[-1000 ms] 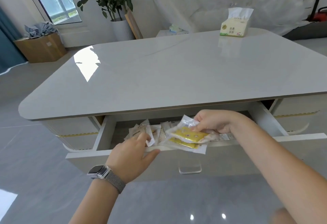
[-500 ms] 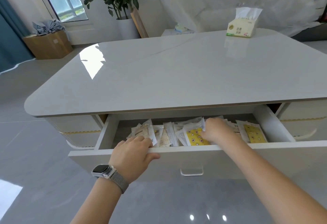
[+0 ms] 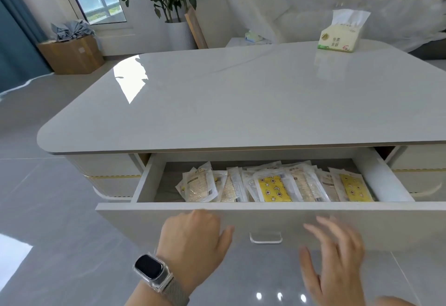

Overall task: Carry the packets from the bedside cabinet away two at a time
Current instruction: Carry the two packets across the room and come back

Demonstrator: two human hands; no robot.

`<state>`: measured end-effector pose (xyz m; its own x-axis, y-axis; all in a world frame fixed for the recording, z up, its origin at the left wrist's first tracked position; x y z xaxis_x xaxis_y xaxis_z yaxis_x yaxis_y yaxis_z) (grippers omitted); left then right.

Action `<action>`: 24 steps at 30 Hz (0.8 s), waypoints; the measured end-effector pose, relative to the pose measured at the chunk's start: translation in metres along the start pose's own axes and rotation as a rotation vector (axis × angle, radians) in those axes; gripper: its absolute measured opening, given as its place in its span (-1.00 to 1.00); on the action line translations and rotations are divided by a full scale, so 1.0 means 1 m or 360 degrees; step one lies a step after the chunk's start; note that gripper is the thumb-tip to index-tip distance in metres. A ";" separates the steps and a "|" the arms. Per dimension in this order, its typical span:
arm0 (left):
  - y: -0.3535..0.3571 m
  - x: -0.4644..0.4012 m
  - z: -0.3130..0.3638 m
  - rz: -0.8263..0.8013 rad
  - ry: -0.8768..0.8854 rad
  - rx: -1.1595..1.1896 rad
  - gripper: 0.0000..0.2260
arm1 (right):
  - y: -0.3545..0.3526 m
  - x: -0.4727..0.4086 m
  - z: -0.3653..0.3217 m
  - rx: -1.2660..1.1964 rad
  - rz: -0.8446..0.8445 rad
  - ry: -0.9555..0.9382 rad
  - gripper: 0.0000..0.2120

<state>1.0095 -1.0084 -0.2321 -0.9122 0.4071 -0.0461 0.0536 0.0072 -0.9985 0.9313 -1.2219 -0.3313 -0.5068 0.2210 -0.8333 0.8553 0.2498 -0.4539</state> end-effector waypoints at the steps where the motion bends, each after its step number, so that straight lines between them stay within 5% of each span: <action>1: 0.007 0.004 -0.001 -0.0090 0.0022 0.0005 -0.63 | 0.000 0.006 0.005 -0.0013 0.0022 0.0013 -0.70; 5: 0.022 0.000 -0.016 -0.0127 0.0000 0.0047 -0.72 | 0.015 -0.003 0.027 -0.0156 -0.0374 0.0095 -0.57; 11: 0.032 -0.015 -0.020 -0.0097 -0.0064 0.0091 -0.74 | 0.031 -0.010 0.031 -0.0031 -0.0573 0.0239 -0.91; 15: 0.036 -0.028 -0.024 -0.0021 -0.0112 0.0132 -0.71 | 0.043 -0.024 0.033 0.0006 -0.0656 0.0266 -0.75; 24: 0.061 -0.047 -0.019 -0.0165 -0.0234 0.0343 -0.34 | 0.080 -0.058 0.050 0.0090 -0.0991 0.0282 -0.70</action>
<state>1.0633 -1.0098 -0.2899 -0.9584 0.2772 0.0687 -0.1162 -0.1587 -0.9805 1.0342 -1.2621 -0.3348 -0.9156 0.2041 -0.3465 0.3977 0.3323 -0.8552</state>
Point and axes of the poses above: each hand's wrist, its own x-axis away from the middle knuckle, its own y-axis out of the palm, z = x × y, the point moved 3 cm from there along -x, towards the middle knuckle, and after that the axes turned 9 degrees about z, right-handed, at the moved point
